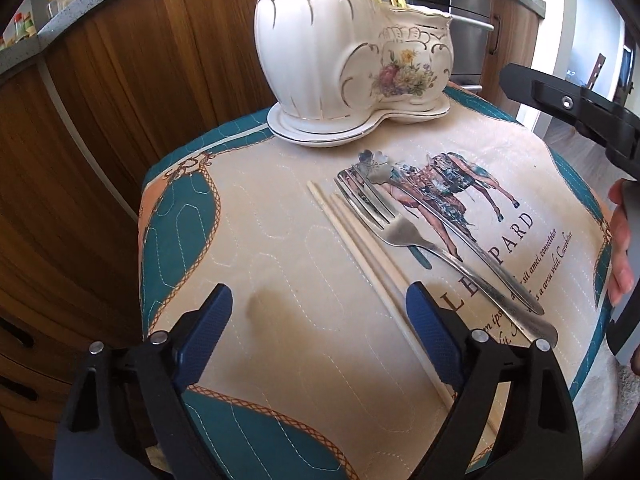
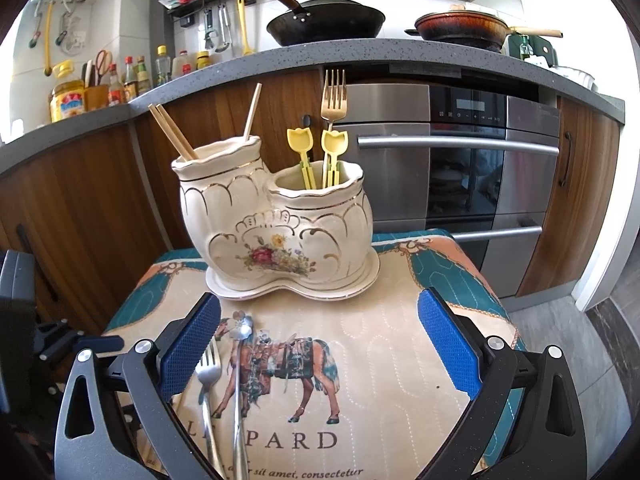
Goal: Organize utensils
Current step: 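Grasp another chopstick with the left tool while the right tool grasps the flower-handled silver spoon, then carry the chopstick over the tall cup while the right tool carries the spoon over the small cup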
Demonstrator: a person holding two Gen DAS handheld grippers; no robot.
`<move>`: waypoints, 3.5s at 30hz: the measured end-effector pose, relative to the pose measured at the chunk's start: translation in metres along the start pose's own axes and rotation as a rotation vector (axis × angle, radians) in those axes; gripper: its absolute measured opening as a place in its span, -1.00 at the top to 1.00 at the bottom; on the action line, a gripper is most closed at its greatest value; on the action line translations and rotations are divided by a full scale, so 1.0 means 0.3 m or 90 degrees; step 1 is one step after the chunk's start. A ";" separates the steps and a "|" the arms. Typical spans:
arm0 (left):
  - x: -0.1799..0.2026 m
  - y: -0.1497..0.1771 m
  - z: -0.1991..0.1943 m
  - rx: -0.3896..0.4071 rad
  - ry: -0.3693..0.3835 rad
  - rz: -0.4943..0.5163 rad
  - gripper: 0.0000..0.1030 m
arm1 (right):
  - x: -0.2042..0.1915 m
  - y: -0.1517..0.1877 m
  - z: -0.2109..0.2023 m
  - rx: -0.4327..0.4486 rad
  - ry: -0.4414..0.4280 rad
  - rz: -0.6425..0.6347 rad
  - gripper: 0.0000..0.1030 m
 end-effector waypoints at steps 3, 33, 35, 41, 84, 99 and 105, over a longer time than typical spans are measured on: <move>-0.005 -0.009 0.005 -0.008 0.012 -0.013 -0.50 | -0.001 0.000 0.001 -0.001 0.000 -0.002 -0.90; -0.050 -0.010 0.011 -0.023 0.057 -0.002 0.37 | -0.159 0.125 0.178 -0.211 -0.043 -0.148 -0.12; -0.048 -0.005 0.015 -0.019 0.056 0.006 0.37 | -0.182 0.137 0.198 -0.228 -0.044 -0.167 0.11; -0.057 -0.004 0.013 -0.010 0.069 0.016 0.37 | -0.215 0.140 0.222 -0.243 -0.047 -0.180 0.53; -0.212 -0.158 -0.324 0.286 0.125 -0.064 0.92 | -0.036 -0.165 -0.165 0.128 -0.075 0.000 0.92; -0.238 -0.474 -0.353 0.389 0.190 -0.069 0.92 | 0.007 -0.451 -0.042 0.213 -0.074 0.049 0.92; -0.258 -0.610 -0.339 0.436 0.234 -0.105 0.92 | 0.035 -0.499 0.044 0.229 -0.076 0.088 0.92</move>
Point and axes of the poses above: each gripper's, at about its wrist camera, not at the fingertips, and z roughly the way its jaws point, x to its right, y to its underside, the point moved 3 cm from there along z, roughly the way its jaws point, and after that the axes turned 8 degrees about -x, right-handed, at the moved point
